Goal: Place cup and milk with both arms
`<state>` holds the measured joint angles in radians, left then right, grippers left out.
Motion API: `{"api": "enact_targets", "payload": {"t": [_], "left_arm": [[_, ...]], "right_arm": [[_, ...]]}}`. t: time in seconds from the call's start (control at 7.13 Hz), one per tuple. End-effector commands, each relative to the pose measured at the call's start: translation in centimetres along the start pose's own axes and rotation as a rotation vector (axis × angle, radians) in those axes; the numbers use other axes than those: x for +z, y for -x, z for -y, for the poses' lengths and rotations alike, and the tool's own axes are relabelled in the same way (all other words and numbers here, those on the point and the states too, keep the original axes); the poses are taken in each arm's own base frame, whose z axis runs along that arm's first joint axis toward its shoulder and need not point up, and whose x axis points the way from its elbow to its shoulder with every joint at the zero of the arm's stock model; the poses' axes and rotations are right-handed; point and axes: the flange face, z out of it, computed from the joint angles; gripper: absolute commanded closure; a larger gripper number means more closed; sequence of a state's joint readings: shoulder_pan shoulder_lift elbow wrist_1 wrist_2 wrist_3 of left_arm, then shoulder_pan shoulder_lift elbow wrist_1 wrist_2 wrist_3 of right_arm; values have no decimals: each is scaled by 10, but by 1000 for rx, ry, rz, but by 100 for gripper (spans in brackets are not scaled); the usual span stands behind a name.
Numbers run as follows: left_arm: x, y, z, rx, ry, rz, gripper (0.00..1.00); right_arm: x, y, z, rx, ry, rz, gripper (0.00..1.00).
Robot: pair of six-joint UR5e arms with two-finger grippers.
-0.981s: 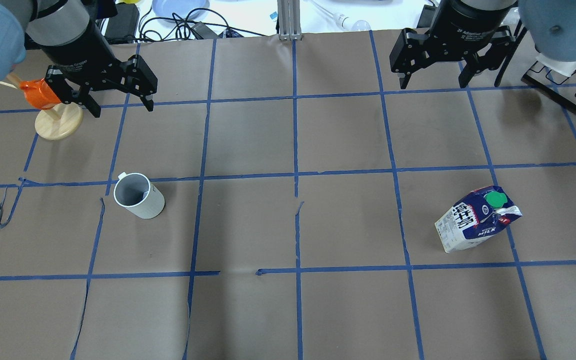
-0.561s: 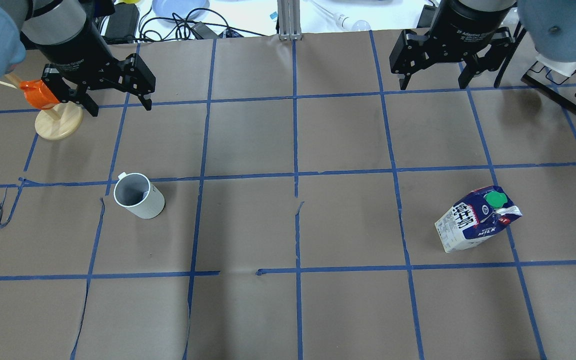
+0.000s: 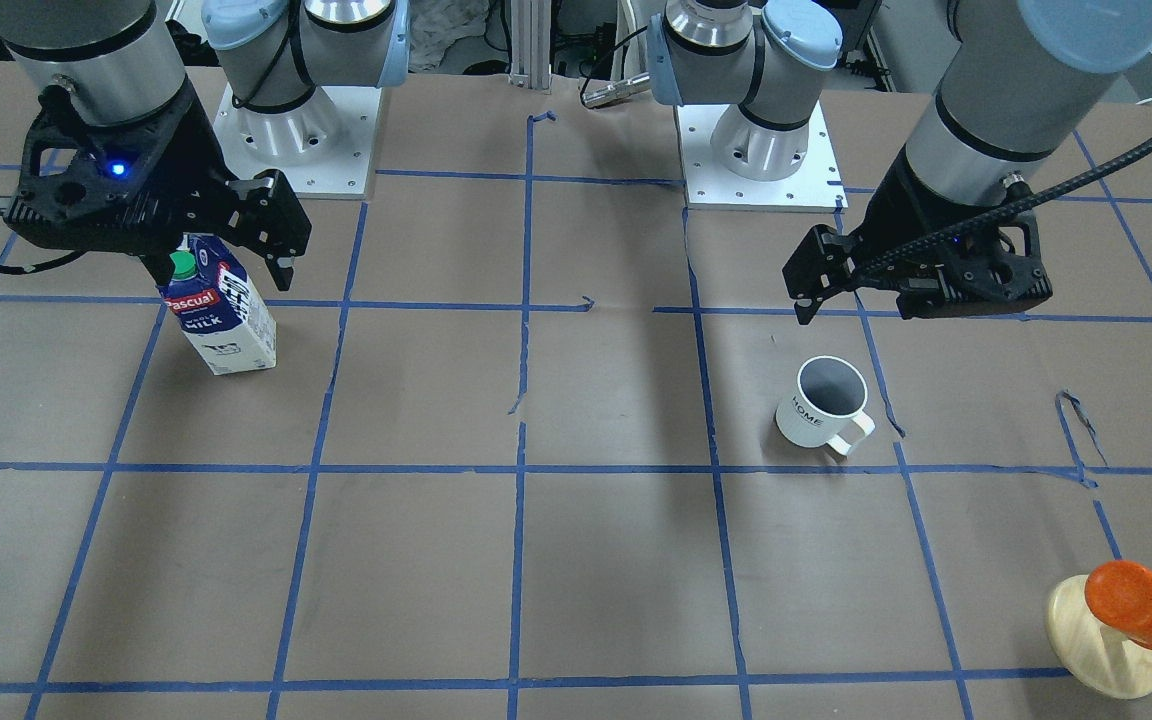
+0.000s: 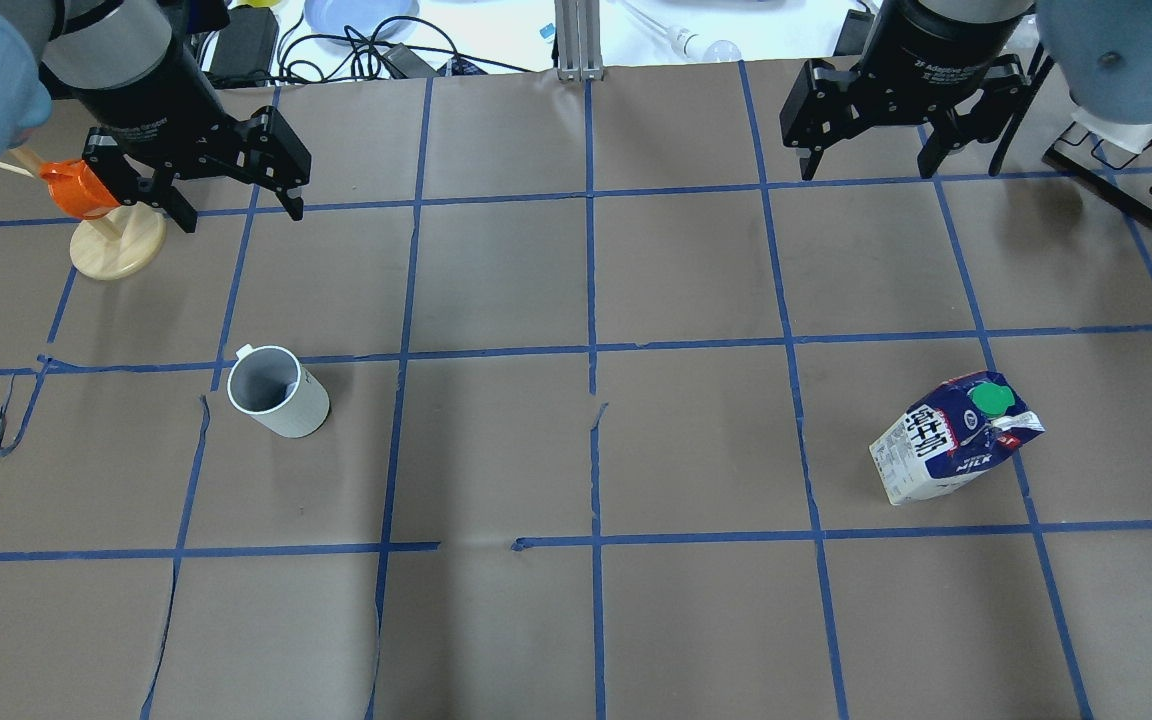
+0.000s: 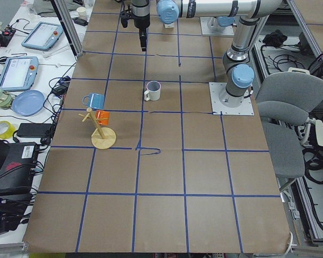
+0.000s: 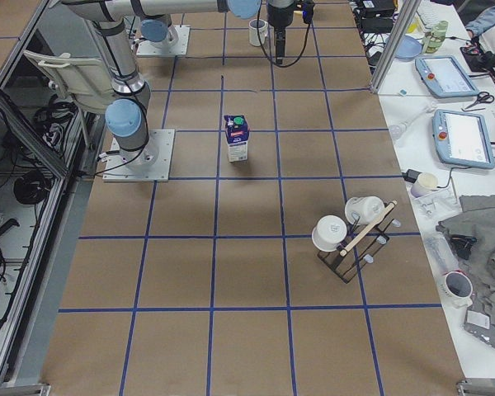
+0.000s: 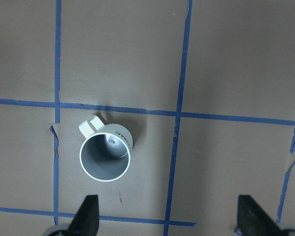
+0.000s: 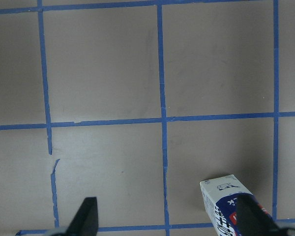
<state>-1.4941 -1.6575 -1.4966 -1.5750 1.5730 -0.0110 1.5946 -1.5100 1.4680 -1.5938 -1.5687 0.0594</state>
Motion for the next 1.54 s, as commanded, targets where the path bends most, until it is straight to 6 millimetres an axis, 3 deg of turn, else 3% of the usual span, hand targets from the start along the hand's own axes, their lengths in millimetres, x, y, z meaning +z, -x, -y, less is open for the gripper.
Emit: {"api": "enact_targets", "payload": {"t": [0.0,0.42,0.7,0.98,1.4], "left_arm": [[-1,1,-5,-3,15,3,0],[-8,11,-1,-23,-15,2,0],[12,43,19,-80,-14,3,0],[70,115,23,-229,60,-14,0],[145,128,-2,-270,164,-20,0]], "right_arm": [[3,-2,2,-2,3,-3,0],[3,-5,2,-2,8,-3,0],[4,-5,3,-2,8,-3,0],[4,-5,3,-3,10,-3,0],[3,-4,2,-3,7,-3,0]]}}
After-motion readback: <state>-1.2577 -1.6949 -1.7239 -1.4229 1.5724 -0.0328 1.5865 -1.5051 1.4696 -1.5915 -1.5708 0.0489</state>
